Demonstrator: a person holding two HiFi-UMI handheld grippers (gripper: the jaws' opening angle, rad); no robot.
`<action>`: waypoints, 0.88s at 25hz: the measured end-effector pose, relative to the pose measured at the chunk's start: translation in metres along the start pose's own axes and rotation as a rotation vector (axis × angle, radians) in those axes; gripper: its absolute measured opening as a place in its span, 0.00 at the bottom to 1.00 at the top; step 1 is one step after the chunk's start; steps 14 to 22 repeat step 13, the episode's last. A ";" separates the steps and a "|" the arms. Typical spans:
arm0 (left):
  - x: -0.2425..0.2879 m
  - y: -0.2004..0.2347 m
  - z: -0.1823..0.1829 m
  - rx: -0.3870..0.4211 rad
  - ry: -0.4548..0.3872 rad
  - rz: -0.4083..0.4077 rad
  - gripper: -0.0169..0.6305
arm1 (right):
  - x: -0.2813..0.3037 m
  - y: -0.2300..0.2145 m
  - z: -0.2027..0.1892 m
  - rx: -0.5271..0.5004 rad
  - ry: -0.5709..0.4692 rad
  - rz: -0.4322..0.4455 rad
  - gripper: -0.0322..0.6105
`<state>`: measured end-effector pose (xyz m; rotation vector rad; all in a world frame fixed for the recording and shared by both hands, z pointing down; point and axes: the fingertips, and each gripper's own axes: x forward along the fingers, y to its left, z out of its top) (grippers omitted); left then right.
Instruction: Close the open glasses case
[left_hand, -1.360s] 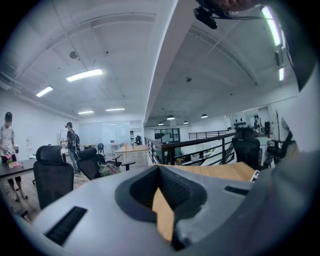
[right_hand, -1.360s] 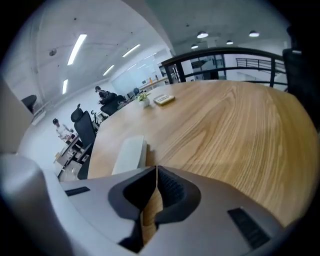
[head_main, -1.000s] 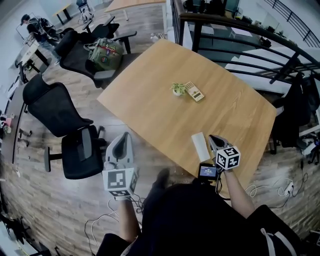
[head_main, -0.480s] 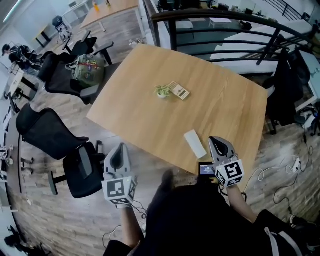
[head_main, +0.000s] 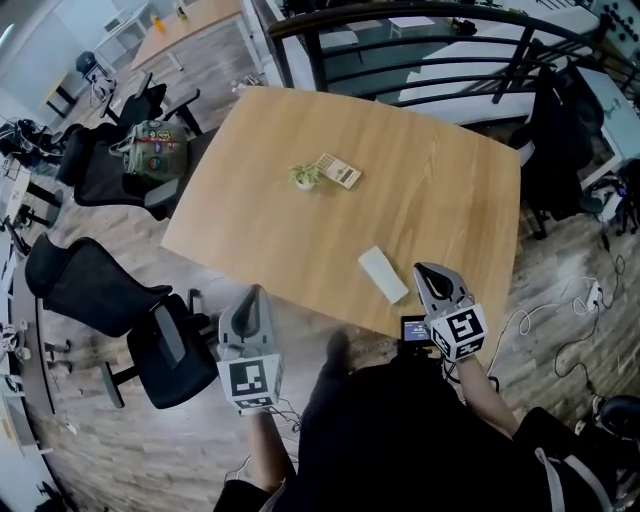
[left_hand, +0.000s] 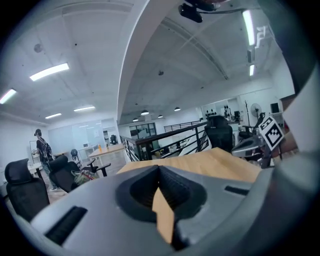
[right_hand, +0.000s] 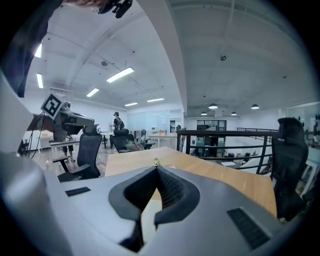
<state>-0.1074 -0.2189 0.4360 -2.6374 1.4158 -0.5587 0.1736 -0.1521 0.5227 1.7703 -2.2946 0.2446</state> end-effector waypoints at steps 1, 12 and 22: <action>0.000 0.001 0.000 0.015 0.001 0.008 0.03 | 0.000 -0.002 -0.004 0.010 0.012 -0.010 0.07; -0.002 0.016 -0.016 0.013 0.018 0.037 0.03 | -0.007 -0.023 0.005 -0.003 0.020 -0.087 0.07; -0.001 0.018 -0.017 0.006 0.019 0.043 0.03 | -0.007 -0.026 0.005 0.000 0.021 -0.095 0.07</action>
